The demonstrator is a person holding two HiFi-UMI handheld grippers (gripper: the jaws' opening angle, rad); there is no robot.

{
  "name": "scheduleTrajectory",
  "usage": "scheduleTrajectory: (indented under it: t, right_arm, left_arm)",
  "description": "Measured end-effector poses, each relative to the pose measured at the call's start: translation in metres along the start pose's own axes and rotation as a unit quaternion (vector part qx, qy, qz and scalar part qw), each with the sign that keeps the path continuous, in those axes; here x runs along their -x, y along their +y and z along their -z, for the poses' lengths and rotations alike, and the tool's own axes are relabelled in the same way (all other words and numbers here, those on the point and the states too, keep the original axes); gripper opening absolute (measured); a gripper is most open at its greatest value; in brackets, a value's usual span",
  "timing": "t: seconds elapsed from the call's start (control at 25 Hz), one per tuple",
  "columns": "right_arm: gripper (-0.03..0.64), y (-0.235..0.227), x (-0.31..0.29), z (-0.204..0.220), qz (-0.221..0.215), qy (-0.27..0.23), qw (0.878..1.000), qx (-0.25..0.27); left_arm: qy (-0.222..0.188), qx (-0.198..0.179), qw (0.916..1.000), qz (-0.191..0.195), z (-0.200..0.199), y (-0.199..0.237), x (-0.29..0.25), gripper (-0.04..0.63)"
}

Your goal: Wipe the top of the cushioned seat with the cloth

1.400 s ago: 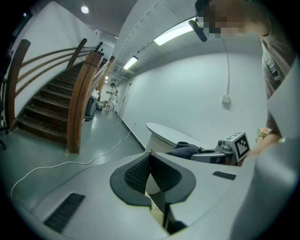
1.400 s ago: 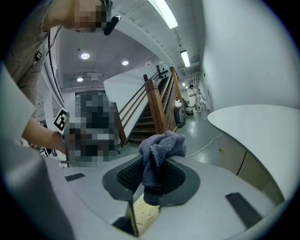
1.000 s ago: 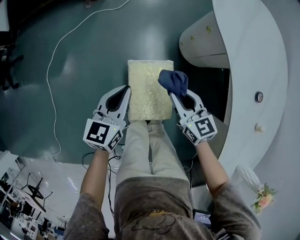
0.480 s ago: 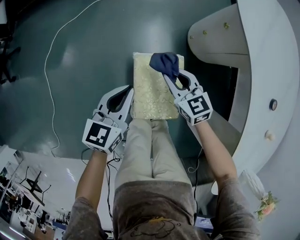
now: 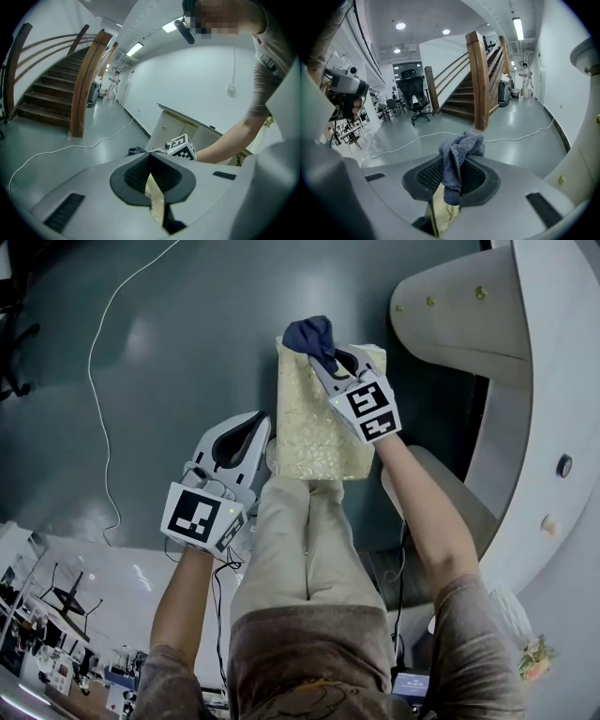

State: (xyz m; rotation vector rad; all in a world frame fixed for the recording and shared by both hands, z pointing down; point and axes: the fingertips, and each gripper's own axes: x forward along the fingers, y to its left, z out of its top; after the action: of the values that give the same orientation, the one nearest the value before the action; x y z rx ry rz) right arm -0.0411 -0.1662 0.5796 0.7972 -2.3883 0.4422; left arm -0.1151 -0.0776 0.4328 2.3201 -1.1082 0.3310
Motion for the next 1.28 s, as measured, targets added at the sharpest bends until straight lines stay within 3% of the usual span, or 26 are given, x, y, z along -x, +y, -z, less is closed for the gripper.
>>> scheduleTrajectory:
  t: [0.64, 1.28]
  right_arm:
    - [0.092, -0.009, -0.053, 0.055, -0.04, 0.105, 0.991, 0.067]
    - [0.089, 0.01, -0.051, 0.059, -0.065, 0.118, 0.989, 0.063]
  left_arm:
    - [0.004, 0.016, 0.9998, -0.014, 0.011, 0.026, -0.001, 0.015]
    - [0.003, 0.011, 0.9999, -0.011, 0.013, 0.03, 0.003, 0.015]
